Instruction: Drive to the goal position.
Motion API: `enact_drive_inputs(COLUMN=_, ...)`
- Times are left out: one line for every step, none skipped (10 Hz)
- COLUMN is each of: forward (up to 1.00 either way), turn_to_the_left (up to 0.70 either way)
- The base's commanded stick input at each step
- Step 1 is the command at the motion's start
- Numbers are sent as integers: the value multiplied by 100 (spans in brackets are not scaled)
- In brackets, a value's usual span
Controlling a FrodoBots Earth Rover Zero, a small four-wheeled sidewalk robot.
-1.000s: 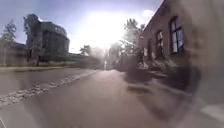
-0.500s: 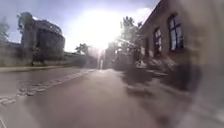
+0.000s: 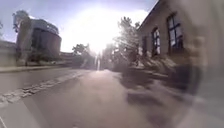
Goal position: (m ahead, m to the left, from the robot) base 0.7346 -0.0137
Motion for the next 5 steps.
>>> enact_drive_inputs(forward=70, turn_to_the_left=-2)
enact_drive_inputs(forward=70, turn_to_the_left=-1)
enact_drive_inputs(forward=70, turn_to_the_left=-1)
enact_drive_inputs(forward=70, turn_to_the_left=0)
enact_drive_inputs(forward=70, turn_to_the_left=0)
